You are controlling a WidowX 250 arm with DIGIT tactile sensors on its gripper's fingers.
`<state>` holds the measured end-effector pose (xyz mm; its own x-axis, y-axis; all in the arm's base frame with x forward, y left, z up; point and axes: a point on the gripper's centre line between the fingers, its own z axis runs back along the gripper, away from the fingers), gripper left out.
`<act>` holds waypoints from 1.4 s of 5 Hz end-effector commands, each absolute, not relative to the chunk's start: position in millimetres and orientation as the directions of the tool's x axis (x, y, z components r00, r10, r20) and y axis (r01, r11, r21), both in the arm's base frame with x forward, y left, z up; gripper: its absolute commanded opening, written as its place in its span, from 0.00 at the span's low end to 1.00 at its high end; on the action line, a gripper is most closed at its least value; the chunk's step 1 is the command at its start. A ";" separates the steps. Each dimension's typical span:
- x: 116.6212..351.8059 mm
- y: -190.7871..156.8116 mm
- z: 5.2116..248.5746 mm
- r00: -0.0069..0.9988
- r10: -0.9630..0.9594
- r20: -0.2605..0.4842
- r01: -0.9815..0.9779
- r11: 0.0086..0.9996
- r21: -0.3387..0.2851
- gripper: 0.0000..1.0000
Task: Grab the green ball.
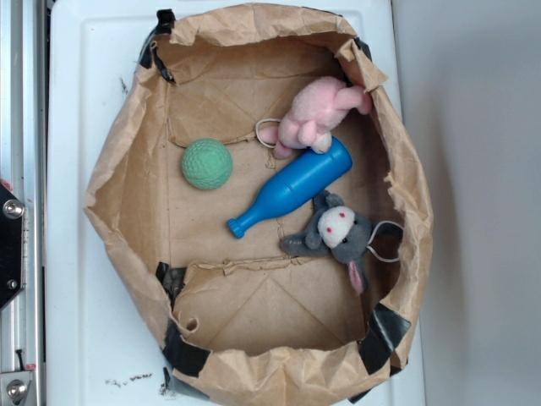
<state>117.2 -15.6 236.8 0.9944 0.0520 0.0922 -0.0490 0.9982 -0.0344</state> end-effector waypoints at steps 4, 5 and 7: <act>269.1 49.4 221.7 0.940 -0.178 0.292 0.182 0.983 0.013 1.00; 269.1 49.4 221.7 0.940 -0.178 0.292 0.182 0.983 0.013 1.00; 269.1 49.4 221.7 0.940 -0.178 0.292 0.182 0.983 0.013 1.00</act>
<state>263.2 47.9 199.9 0.9554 -0.1747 0.2381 0.1840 0.9828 -0.0175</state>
